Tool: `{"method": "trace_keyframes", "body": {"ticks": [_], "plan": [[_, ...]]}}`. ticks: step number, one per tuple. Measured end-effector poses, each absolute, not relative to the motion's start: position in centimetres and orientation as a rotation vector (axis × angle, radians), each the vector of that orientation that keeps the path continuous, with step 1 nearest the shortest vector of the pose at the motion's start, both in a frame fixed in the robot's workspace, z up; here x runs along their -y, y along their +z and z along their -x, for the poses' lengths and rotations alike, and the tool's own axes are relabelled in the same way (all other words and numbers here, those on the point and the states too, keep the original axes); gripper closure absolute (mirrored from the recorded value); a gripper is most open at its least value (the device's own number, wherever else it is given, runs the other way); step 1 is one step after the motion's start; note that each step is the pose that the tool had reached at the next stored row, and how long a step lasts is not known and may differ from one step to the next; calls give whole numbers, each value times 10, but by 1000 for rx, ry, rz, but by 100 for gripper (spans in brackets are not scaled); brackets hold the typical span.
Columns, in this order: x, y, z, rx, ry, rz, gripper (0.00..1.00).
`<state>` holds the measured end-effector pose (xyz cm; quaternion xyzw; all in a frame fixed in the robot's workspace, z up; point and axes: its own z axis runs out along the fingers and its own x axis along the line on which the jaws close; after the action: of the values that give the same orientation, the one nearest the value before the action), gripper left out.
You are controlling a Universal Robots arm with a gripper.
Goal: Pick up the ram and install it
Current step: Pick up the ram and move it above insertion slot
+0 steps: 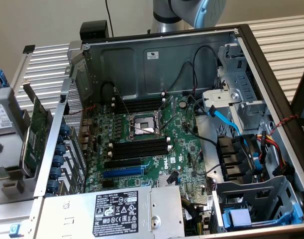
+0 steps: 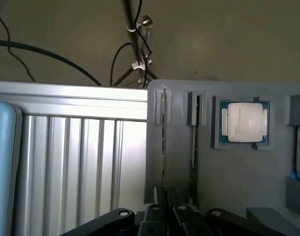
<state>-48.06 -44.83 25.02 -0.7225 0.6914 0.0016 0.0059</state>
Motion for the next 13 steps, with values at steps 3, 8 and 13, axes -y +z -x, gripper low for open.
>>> {"method": "trace_keyframes", "body": {"ticks": [3,8,13], "plan": [[448,264,479,-2164,5,2261,88],[448,287,470,-2164,5,2261,88],[448,310,462,-2165,7,2262,88]]}}
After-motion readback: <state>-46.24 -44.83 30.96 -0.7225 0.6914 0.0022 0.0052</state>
